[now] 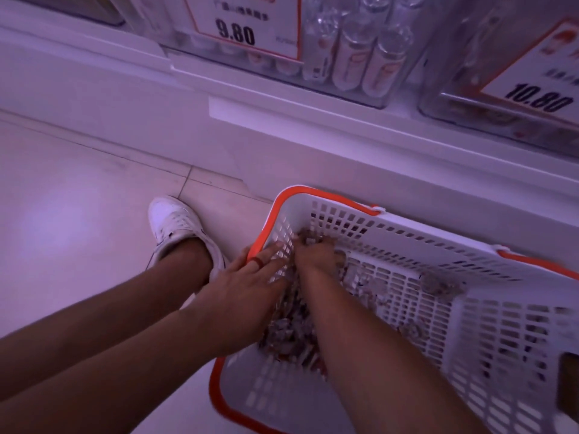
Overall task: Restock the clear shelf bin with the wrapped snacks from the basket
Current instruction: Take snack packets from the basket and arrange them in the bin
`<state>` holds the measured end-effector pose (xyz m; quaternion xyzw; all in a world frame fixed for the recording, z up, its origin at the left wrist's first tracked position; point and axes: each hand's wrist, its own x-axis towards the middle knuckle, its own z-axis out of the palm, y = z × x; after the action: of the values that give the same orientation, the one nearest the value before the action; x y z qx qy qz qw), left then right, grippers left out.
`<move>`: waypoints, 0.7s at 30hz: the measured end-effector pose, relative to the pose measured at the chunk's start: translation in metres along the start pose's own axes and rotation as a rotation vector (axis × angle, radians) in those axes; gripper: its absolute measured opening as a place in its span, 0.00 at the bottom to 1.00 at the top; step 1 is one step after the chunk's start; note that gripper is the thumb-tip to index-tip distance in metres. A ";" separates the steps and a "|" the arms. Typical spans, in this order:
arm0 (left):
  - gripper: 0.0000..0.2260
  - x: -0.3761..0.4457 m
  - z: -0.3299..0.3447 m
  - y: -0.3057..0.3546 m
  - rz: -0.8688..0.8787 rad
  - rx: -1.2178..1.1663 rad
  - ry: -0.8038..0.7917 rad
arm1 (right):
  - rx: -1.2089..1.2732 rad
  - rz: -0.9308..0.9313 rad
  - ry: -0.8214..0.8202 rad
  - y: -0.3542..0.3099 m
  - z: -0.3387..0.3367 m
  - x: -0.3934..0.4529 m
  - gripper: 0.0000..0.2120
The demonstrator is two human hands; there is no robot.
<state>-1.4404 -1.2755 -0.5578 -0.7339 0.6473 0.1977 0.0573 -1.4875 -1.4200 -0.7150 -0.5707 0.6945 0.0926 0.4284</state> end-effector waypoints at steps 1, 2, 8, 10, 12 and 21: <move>0.24 0.001 -0.001 0.000 -0.014 -0.014 -0.008 | -0.027 -0.025 -0.004 0.004 0.000 0.004 0.31; 0.24 0.001 -0.002 0.001 -0.030 -0.028 -0.012 | -0.059 -0.056 -0.002 0.007 0.000 0.008 0.31; 0.22 0.005 -0.012 -0.001 -0.013 0.001 -0.018 | -0.003 -0.306 -0.083 0.026 -0.023 0.018 0.21; 0.19 0.011 -0.018 0.000 -0.025 0.021 0.071 | 0.112 -0.278 -0.105 0.039 -0.042 0.019 0.16; 0.19 0.016 -0.024 0.002 -0.044 -0.024 0.147 | 0.270 -0.194 -0.204 0.047 -0.070 0.012 0.15; 0.16 0.049 -0.124 0.082 -0.541 -1.837 0.166 | 0.743 -0.331 -0.836 0.005 -0.261 -0.114 0.20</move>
<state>-1.4896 -1.3761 -0.4483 -0.6286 0.0504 0.5553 -0.5423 -1.6219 -1.4980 -0.4761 -0.3979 0.3541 -0.0083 0.8463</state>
